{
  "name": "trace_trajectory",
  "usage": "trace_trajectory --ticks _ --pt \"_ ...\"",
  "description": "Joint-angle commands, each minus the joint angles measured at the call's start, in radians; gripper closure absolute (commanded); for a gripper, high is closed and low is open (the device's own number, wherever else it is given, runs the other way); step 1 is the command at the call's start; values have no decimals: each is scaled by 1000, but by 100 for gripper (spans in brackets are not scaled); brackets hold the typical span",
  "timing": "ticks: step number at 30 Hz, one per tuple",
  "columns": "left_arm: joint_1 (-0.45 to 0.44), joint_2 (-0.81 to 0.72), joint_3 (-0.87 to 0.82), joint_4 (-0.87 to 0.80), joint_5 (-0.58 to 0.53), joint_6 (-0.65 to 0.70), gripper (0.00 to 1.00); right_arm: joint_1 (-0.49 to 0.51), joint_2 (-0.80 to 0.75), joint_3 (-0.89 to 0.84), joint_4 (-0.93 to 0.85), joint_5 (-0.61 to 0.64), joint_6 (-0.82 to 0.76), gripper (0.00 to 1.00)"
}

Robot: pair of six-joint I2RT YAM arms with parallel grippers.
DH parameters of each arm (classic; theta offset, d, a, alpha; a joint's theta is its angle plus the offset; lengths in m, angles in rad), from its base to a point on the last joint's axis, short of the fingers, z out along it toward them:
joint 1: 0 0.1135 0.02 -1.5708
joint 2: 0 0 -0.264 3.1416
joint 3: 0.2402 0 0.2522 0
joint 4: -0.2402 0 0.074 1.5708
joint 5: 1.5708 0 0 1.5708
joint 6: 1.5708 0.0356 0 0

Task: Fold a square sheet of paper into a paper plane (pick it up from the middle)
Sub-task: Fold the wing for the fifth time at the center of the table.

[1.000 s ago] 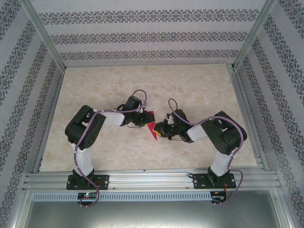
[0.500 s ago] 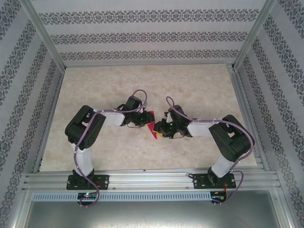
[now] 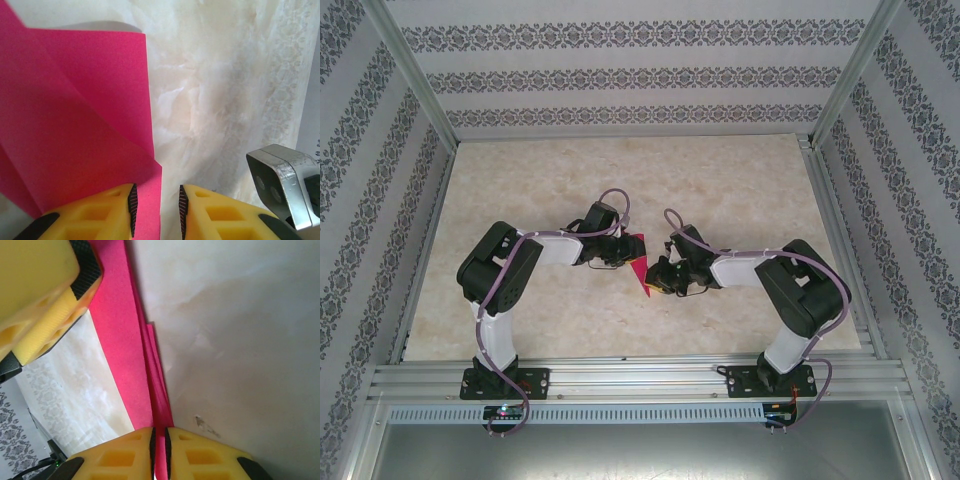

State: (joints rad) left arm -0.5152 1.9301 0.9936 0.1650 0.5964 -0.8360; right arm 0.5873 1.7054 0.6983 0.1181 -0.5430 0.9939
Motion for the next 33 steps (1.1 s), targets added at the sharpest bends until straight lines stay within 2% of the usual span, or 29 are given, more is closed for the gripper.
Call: trace_trajectory --ticks 1,8,17,21,33 --pt "-7 33 12 -39 -4 31 68 12 -1 3 -40 38 -26 83" --pt "-6 35 15 -37 4 32 68 22 -92 26 -98 83 -95 70" --pt "-7 36 22 -42 9 32 68 71 -52 104 -189 146 -164 58" --pt "-7 35 23 -40 13 29 68 86 -30 132 -252 185 -194 58" --pt "-8 37 26 -43 17 30 68 82 -4 109 -219 184 -183 71"
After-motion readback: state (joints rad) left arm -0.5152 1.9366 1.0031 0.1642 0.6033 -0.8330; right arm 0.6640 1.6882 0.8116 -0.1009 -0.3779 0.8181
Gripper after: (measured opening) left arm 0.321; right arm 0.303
